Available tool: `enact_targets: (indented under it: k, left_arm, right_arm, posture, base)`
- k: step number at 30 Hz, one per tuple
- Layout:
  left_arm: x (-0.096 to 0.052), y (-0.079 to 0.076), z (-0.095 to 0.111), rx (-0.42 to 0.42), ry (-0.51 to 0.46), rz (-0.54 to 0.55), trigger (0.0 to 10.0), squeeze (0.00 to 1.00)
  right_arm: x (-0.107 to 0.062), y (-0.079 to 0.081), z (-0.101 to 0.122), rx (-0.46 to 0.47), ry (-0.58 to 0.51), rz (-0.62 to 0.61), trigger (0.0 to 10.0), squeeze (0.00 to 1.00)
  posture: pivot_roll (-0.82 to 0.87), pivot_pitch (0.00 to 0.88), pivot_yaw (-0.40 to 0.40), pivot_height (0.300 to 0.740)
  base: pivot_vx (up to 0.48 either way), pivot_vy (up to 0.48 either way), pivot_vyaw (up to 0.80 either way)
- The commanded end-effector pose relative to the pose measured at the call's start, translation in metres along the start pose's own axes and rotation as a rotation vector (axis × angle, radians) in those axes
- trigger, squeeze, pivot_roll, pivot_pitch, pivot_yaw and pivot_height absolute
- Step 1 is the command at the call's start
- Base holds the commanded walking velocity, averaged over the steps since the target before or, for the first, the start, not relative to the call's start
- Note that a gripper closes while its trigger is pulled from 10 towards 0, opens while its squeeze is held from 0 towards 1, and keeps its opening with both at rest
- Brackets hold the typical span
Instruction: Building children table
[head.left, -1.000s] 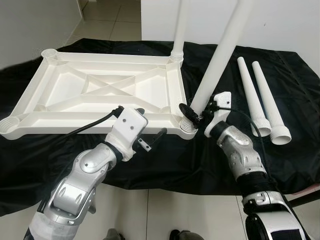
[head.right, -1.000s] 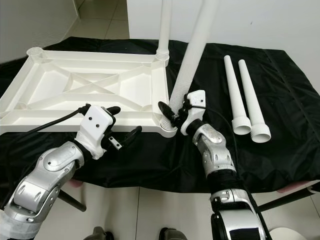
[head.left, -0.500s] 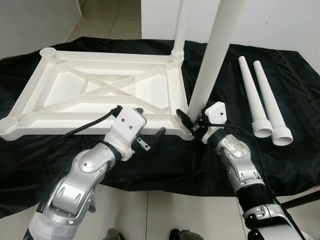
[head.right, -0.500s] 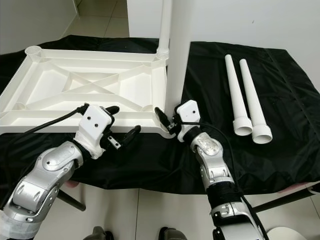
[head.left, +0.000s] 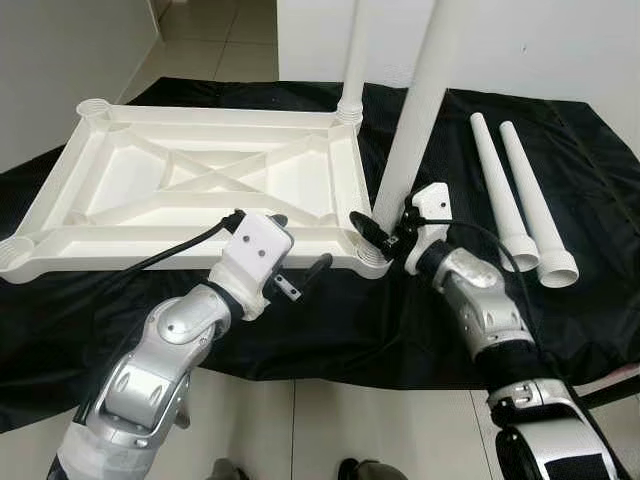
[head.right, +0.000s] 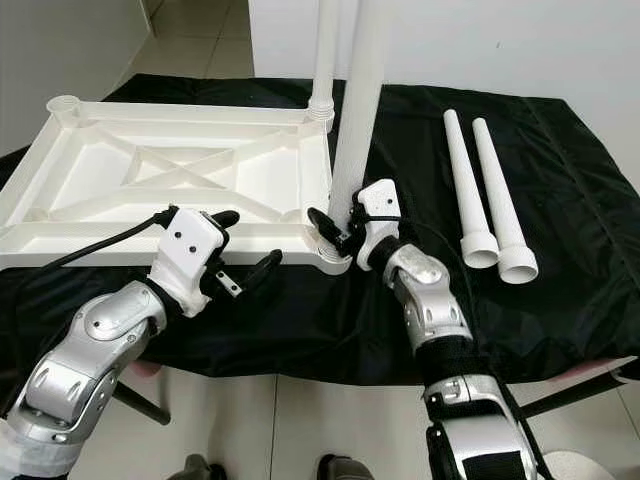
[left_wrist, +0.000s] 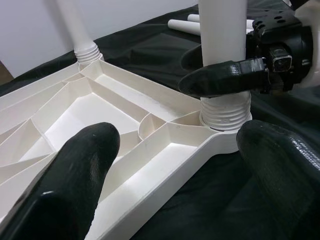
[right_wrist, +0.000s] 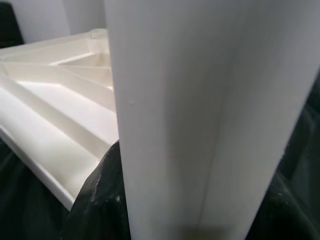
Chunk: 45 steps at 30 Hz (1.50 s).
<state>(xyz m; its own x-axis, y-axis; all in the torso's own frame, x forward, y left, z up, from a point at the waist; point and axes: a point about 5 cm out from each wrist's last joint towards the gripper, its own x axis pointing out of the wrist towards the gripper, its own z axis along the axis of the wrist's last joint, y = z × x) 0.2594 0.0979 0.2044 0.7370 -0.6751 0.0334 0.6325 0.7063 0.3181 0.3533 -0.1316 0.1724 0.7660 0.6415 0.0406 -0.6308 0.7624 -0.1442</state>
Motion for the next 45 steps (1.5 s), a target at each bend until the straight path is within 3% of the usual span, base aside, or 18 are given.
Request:
enact_targets:
  k: [1,5,9,12,13,14,16,18,25,30,36,41,45]
  left_arm:
    - [0.001,0.0,-0.001,-0.005,0.006,-0.011,10.0,0.0]
    - [0.0,0.0,-0.001,-0.006,0.006,0.002,10.0,0.0]
    - [-0.002,0.0,-0.002,-0.008,0.007,0.009,10.0,0.0]
    - [-0.002,0.0,-0.001,-0.005,0.007,0.009,10.0,0.0]
    - [-0.002,0.0,-0.001,-0.005,0.007,0.009,10.0,0.0]
    - [-0.002,0.0,-0.001,-0.005,0.007,0.009,10.0,0.0]
    - [-0.001,0.0,-0.002,-0.005,0.007,0.003,10.0,0.0]
    - [0.0,0.0,-0.002,-0.004,0.008,0.002,10.0,0.0]
    - [0.002,-0.002,-0.002,-0.004,0.003,-0.006,10.0,0.0]
    - [0.002,-0.003,-0.001,-0.004,0.001,-0.006,10.0,0.0]
    - [0.002,-0.004,-0.002,-0.004,-0.002,-0.004,10.0,0.0]
    - [0.002,-0.004,-0.002,-0.002,-0.003,-0.002,10.0,0.0]
    - [0.003,-0.004,-0.001,-0.004,-0.006,-0.004,10.0,0.0]
  right_arm:
    - [-0.011,0.008,-0.043,0.073,0.207,0.015,10.0,0.0]
    - [-0.012,0.013,-0.047,0.042,0.207,0.009,10.0,0.0]
    - [-0.018,0.015,-0.053,0.043,0.177,-0.079,10.0,0.0]
    - [-0.019,0.012,-0.051,0.061,0.125,-0.187,10.0,0.0]
    - [-0.018,0.013,-0.047,0.099,0.069,-0.273,10.0,0.0]
    - [-0.018,0.013,-0.047,0.099,0.069,-0.273,10.0,0.0]
    - [-0.013,0.02,-0.045,0.223,0.025,-0.41,10.0,0.0]
    - [-0.012,0.022,-0.045,0.249,0.03,-0.437,10.0,0.0]
    - [0.004,0.036,-0.037,0.232,0.022,-0.634,10.0,0.0]
    - [0.009,0.046,-0.032,0.195,0.003,-0.645,10.0,0.0]
    - [0.002,0.05,-0.032,0.145,-0.015,-0.667,10.0,0.0]
    - [-0.01,0.058,-0.031,0.021,-0.103,-0.554,10.0,0.0]
    - [-0.015,0.061,-0.035,-0.019,-0.12,-0.528,10.0,0.0]
  posture:
    - [-0.01,0.144,-0.006,0.74]
    - [0.0,0.143,-0.014,0.74]
    - [0.0,0.144,-0.018,0.74]
    - [0.0,0.144,-0.017,0.74]
    - [-0.01,0.144,-0.016,0.74]
    - [-0.01,0.144,-0.016,0.74]
    - [-0.01,0.143,-0.014,0.74]
    - [-0.01,0.142,-0.014,0.74]
    - [-0.01,0.133,-0.016,0.74]
    - [0.0,0.13,-0.021,0.74]
    - [0.0,0.12,-0.03,0.74]
    - [-0.01,0.115,-0.031,0.74]
    - [-0.01,0.111,-0.029,0.74]
  base:
    - [0.0,0.0,0.0]
    - [0.0,0.0,0.0]
    - [0.0,0.0,0.0]
    - [0.0,0.0,0.0]
    - [0.0,0.0,0.0]
    - [0.0,0.0,0.0]
    - [0.0,0.0,0.0]
    - [0.0,0.0,0.0]
    - [0.0,0.0,0.0]
    - [0.0,0.0,0.0]
    - [0.0,0.0,0.0]
    - [0.0,0.0,0.0]
    - [0.0,0.0,0.0]
